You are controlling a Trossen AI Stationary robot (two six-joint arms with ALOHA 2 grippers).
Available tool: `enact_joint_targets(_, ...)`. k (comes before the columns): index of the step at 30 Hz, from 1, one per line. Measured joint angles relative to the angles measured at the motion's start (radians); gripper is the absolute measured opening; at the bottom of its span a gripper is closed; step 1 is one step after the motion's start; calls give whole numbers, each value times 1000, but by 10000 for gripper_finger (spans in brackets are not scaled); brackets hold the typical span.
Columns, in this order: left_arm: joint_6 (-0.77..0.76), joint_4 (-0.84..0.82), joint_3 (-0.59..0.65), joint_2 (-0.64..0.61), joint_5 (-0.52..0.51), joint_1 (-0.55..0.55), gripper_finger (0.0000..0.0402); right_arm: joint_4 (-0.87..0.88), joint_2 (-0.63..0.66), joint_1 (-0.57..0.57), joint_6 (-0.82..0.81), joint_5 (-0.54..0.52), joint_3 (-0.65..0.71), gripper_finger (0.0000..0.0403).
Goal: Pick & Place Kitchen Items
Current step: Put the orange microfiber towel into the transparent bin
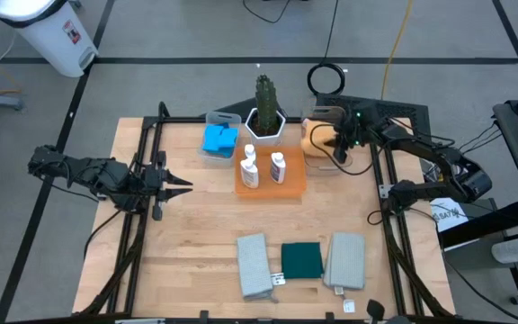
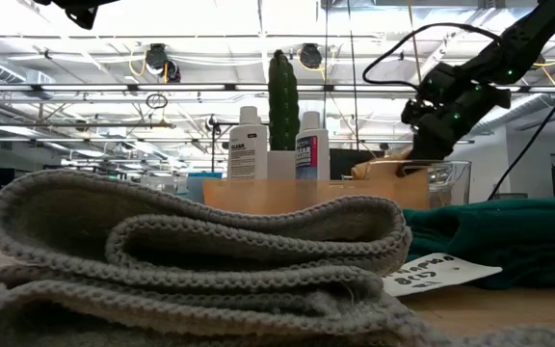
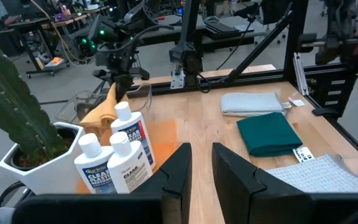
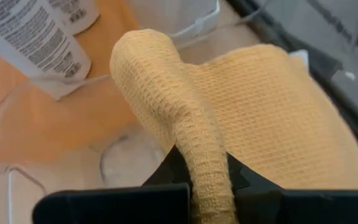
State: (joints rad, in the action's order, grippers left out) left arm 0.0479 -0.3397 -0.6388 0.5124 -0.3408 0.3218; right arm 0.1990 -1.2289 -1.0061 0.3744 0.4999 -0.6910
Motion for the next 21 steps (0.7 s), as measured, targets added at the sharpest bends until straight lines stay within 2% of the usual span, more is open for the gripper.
enact_joint_targets(6,0,0,0,0,0,0,67,41,0,0,-91,1,0,15)
enact_joint_targets(13,0,0,0,0,0,0,67,150,0,0,-148,2,0,86)
enact_joint_targets(21,0,0,0,0,0,0,67,148,15,0,-220,0,0,164)
